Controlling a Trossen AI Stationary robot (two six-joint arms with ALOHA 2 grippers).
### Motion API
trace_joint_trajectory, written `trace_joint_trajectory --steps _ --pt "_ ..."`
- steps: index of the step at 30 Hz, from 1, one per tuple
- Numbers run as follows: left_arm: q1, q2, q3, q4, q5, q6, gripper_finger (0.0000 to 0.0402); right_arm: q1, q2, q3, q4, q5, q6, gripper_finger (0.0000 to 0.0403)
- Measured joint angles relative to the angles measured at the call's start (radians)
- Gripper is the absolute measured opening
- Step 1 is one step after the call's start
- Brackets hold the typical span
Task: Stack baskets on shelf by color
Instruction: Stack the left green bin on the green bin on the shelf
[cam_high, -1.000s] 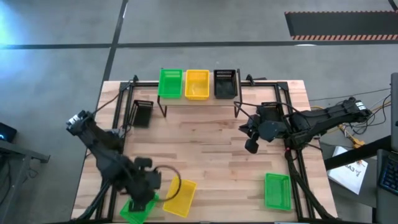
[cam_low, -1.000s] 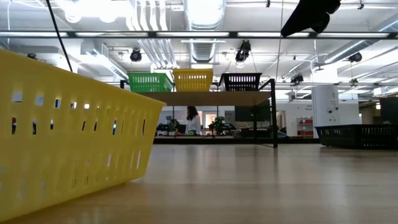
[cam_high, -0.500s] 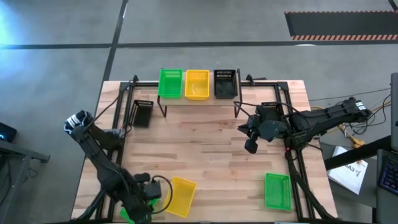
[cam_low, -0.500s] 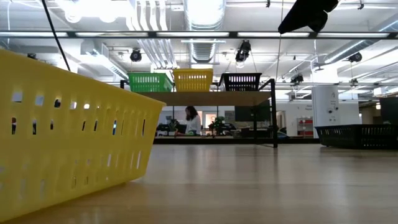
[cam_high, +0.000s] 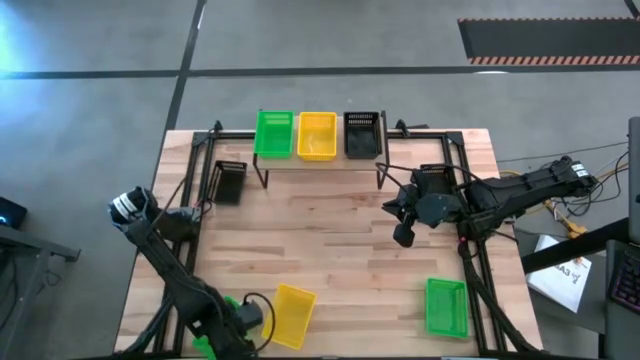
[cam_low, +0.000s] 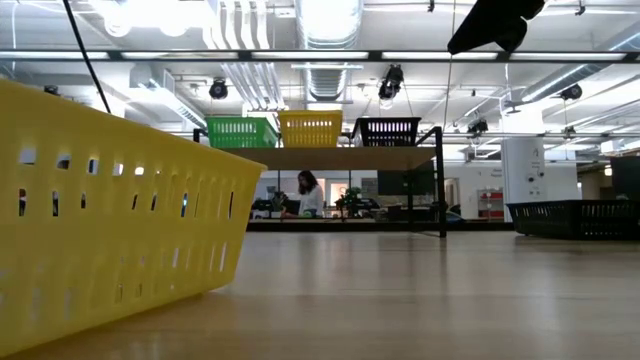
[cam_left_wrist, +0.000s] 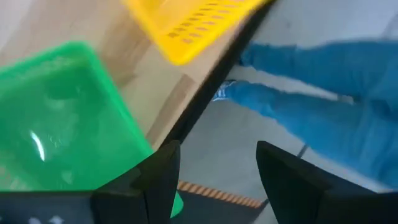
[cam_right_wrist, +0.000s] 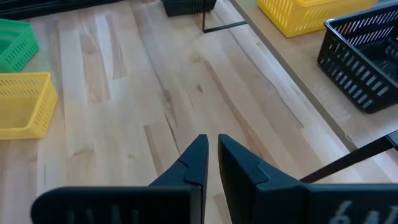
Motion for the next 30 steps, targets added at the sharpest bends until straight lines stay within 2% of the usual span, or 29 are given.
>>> trace_joint_trajectory --steps 7,20,27,30 --pt "0.0 0.047 -0.052 -0.009 -0.004 -0.267 0.018 0.0 0.0 -0.002 0.0 0.0 -0.014 0.0027" --pt "0.008 0.109 -0.053 -0.075 0.028 -0.29 0.0085 0.0 0.0 -0.002 -0.001 0.0 -0.052 0.0027" --pt "0.01 0.108 -0.056 -0.09 0.035 -0.29 0.001 0.0 0.0 -0.002 -0.001 0.0 -0.066 0.0027" --pt "0.022 0.094 -0.057 -0.112 0.064 -0.289 0.0005 0.0 0.0 -0.002 -0.001 0.0 -0.075 0.0027"
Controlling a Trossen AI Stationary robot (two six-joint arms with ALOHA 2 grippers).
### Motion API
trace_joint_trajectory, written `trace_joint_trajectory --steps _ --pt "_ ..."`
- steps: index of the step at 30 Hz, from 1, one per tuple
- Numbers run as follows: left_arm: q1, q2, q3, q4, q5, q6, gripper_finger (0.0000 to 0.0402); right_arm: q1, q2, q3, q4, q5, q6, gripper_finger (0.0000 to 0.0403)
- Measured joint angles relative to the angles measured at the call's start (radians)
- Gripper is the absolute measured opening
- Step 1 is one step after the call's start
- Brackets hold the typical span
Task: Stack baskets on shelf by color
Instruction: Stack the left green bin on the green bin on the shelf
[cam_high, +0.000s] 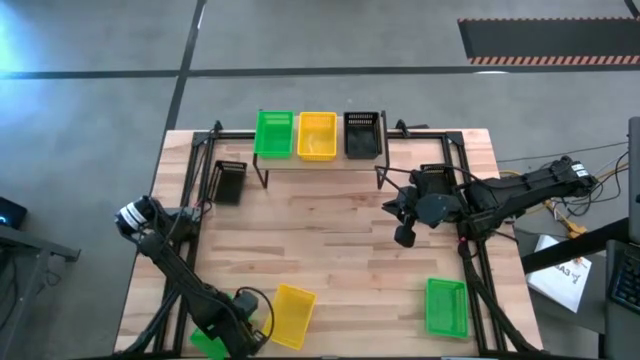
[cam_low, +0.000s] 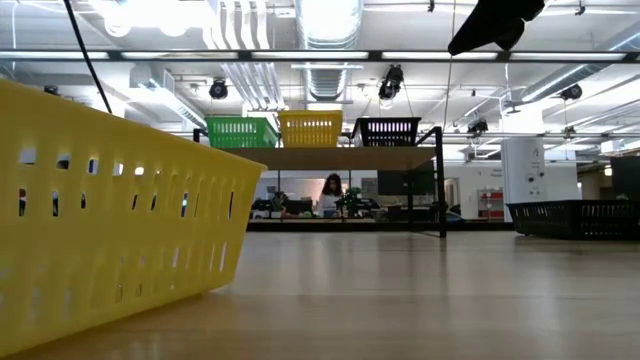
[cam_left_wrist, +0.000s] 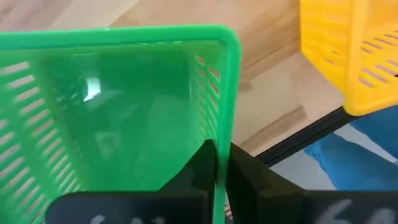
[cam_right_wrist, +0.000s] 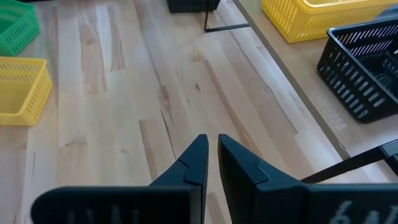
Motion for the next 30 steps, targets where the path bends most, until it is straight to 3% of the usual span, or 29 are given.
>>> trace_joint_trajectory --steps 7,18,24,30 --pt "0.074 -0.173 0.046 -0.168 0.034 0.068 0.0001 0.0 0.0 0.0 0.001 0.0 -0.035 0.0027" --pt "0.355 -0.48 0.131 -0.419 0.002 0.432 0.0 -0.002 0.0 -0.001 0.0 0.001 -0.045 0.0027" --pt "0.619 -0.492 0.302 -0.556 -0.021 0.632 0.0 -0.002 0.0 -0.001 0.001 0.001 -0.032 0.0027" --pt "0.907 -0.385 0.622 -0.792 -0.071 0.866 0.0 -0.002 0.0 -0.001 0.001 0.001 -0.032 0.0027"
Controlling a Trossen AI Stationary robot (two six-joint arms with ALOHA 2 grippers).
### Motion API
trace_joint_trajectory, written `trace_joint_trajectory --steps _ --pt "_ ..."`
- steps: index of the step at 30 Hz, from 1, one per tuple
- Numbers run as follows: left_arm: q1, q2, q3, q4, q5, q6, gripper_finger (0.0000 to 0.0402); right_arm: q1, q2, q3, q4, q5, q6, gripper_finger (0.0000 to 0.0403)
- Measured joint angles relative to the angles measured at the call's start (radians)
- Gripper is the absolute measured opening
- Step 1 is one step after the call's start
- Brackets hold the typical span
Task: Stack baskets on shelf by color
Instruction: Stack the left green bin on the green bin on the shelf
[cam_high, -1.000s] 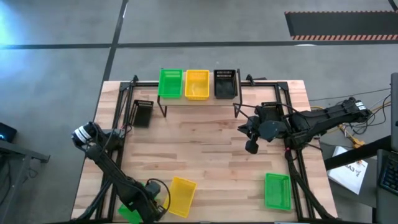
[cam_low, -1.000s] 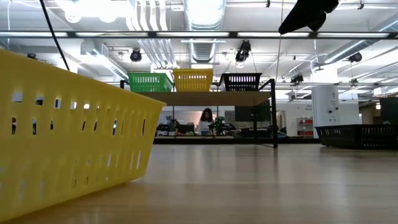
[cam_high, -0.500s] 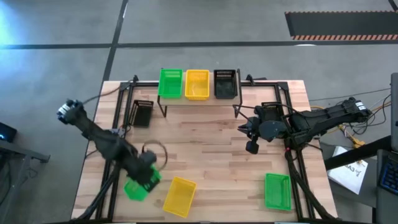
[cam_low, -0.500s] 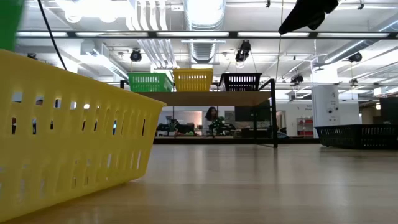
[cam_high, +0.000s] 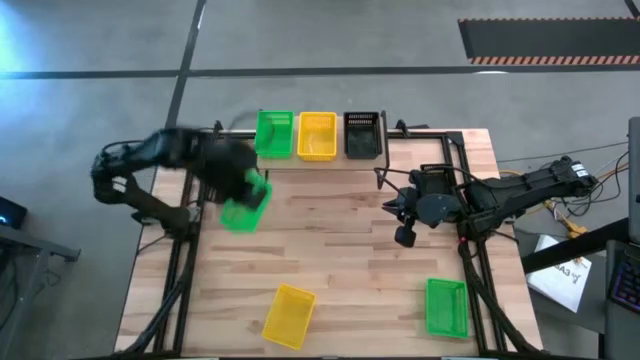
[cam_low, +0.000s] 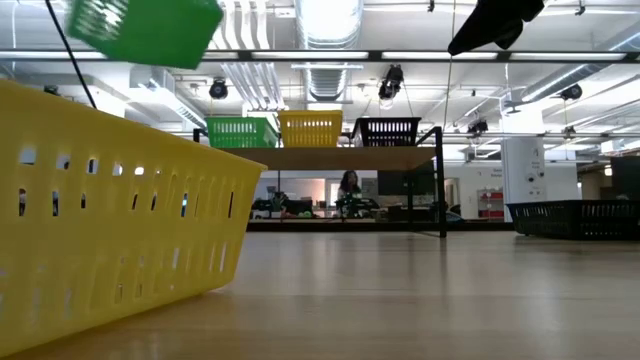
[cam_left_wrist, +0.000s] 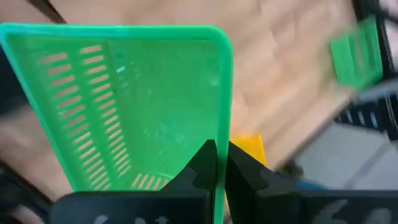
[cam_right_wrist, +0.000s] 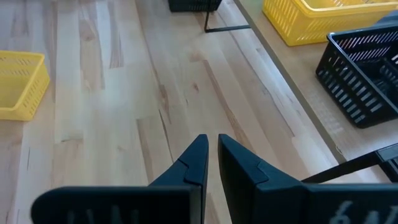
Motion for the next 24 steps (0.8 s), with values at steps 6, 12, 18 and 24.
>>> trace_joint_trajectory --steps 6,12,18,24 --pt "0.259 0.143 0.266 -0.006 -0.046 0.235 0.0 0.0 0.0 0.0 0.0 0.003 0.0 0.0027" --pt "0.427 0.304 0.417 -0.004 -0.088 0.378 0.0 0.0 0.0 0.0 0.0 0.005 -0.002 0.0027" --pt "0.494 0.424 0.492 -0.005 -0.105 0.41 0.0 0.0 0.0 0.0 0.0 0.002 -0.008 0.0027" --pt "0.528 0.491 0.504 -0.006 -0.118 0.393 0.0 0.0 0.0 0.0 0.0 0.0 -0.008 0.0027"
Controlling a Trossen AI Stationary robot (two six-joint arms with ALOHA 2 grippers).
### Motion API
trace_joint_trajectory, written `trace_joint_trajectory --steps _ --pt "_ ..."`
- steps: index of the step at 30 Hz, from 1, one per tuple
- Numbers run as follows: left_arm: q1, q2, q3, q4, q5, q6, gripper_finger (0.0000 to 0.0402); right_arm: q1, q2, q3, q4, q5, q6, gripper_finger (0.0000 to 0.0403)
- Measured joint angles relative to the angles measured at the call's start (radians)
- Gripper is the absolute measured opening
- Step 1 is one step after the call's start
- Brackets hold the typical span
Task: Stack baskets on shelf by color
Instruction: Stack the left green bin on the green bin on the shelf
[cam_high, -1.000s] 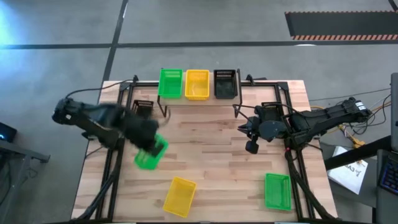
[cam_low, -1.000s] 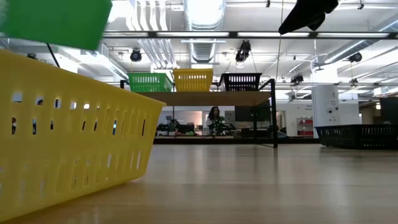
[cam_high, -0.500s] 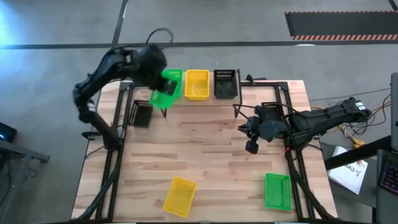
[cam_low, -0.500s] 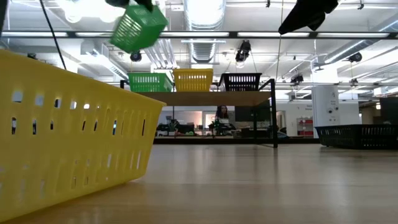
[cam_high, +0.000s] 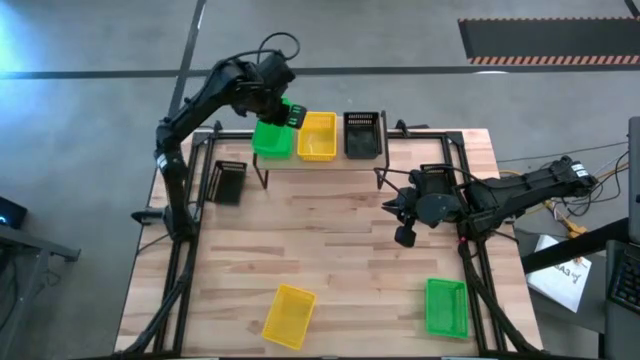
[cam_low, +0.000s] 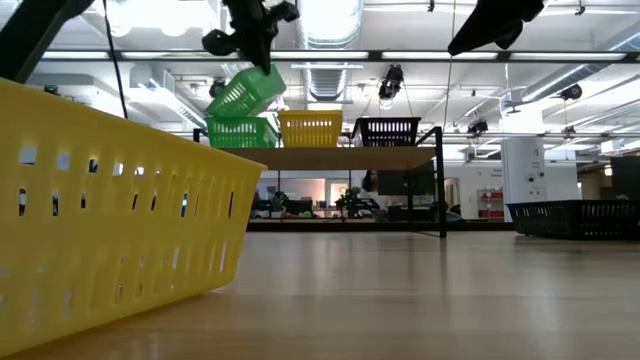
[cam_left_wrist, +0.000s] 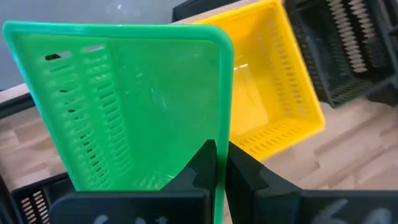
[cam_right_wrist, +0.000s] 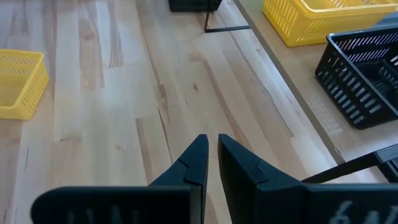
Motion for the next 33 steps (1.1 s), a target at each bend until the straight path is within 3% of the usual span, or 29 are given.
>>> trace_joint_trajectory --steps 20,33 --pt "0.066 0.045 -0.022 -0.006 -0.016 -0.082 0.0 0.0 0.0 -0.003 0.0 -0.002 -0.003 0.0027" --pt "0.07 0.044 -0.097 0.005 0.039 -0.106 0.0003 0.0 0.0 -0.004 0.0 -0.002 -0.003 0.0027"
